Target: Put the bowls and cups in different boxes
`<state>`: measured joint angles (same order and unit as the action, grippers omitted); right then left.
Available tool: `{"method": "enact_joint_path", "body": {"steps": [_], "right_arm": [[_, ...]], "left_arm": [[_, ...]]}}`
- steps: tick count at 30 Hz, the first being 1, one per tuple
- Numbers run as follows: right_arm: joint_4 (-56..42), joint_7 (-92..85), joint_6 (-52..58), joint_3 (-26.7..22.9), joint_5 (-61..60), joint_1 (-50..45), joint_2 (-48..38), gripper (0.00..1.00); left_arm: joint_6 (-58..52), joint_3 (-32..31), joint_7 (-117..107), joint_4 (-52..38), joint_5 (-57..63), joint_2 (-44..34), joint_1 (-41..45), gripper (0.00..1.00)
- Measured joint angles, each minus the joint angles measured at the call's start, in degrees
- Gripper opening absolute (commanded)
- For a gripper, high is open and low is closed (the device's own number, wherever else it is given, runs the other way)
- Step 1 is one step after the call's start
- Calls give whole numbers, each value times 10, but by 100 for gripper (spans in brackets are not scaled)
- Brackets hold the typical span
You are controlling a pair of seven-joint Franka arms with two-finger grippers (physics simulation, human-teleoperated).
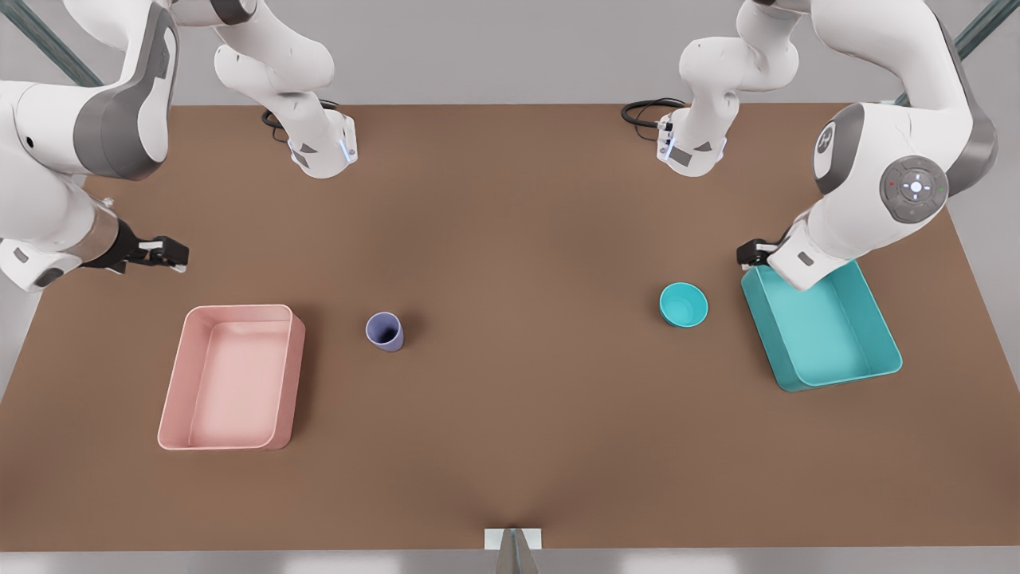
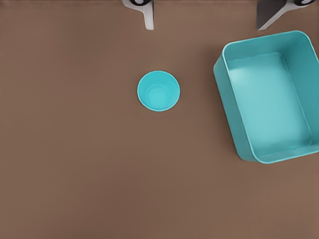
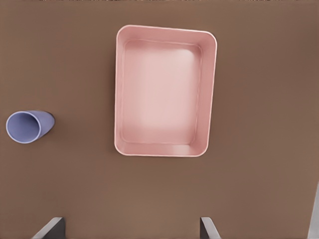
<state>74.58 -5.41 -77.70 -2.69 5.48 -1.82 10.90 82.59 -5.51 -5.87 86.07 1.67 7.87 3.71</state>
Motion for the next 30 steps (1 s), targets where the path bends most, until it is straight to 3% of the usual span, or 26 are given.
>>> {"method": "enact_joint_path", "body": {"steps": [4,9,15,24,25,29,30], "right_arm": [[-2,-4,-7,1,-3,-4,32,100],[-3,-4,-49,5,-20,-73,110,100],[105,6,-157,6,-55,-98,137,100],[204,42,-318,6,-93,-154,156,100],[224,47,-336,6,-96,-158,151,100],[305,66,-407,7,-103,-172,121,100],[321,70,-424,7,-104,-177,118,100]], "left_arm": [[10,2,-6,16,5,36,19,100],[144,4,-28,111,28,141,112,100],[282,5,-50,235,45,162,112,100],[359,5,-71,259,49,222,99,100],[363,5,-73,260,49,227,99,91],[369,5,-81,261,53,231,93,26],[367,5,-85,261,58,231,92,21]]}}
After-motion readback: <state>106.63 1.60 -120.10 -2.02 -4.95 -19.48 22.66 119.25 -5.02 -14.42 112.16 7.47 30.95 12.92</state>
